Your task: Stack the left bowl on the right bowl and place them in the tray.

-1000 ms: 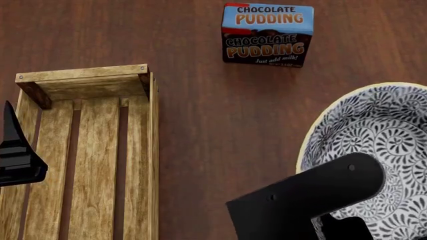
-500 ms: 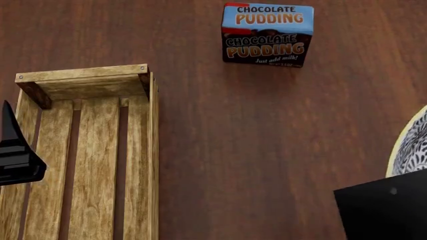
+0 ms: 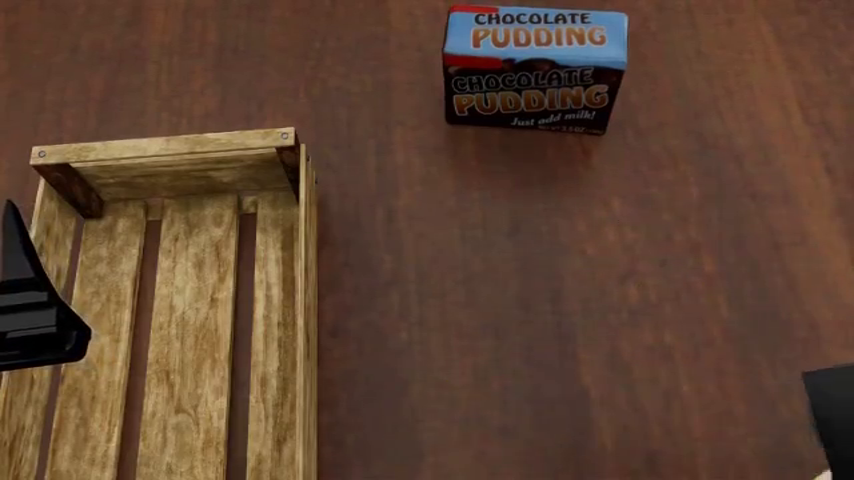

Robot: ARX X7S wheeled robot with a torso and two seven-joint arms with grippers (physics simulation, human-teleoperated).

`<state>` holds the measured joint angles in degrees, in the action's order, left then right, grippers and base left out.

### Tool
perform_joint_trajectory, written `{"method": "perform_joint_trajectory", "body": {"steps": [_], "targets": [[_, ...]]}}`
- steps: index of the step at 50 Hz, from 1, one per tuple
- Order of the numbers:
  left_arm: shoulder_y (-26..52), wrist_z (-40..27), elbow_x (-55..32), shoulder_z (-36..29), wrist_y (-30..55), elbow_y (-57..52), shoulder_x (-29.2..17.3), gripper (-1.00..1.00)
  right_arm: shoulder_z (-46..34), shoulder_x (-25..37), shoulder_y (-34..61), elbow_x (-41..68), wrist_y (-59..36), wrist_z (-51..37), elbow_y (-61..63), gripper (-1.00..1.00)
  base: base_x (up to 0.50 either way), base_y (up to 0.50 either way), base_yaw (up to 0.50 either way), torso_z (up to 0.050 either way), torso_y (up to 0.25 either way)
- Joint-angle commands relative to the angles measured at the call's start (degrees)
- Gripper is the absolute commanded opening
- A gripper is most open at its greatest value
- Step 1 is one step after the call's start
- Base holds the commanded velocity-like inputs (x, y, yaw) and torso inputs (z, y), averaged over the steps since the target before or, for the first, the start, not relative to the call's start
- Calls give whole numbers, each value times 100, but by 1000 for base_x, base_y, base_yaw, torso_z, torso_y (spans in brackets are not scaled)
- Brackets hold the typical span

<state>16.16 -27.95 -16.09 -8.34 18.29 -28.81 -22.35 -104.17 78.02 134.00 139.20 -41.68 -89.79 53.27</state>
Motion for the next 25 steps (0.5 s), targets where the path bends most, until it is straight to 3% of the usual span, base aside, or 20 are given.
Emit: {"method": "perform_joint_trajectory", "body": {"steps": [1, 25], "targets": [[6, -5, 3, -16, -31, 36, -7, 100, 368, 286, 91, 257, -721, -20, -462, -100, 0, 0, 0, 0, 0], [6, -12, -4, -49, -87, 111, -13, 100, 649, 844, -263, -3, -904, 323, -580, -100, 0, 0, 0, 0, 0]]}}
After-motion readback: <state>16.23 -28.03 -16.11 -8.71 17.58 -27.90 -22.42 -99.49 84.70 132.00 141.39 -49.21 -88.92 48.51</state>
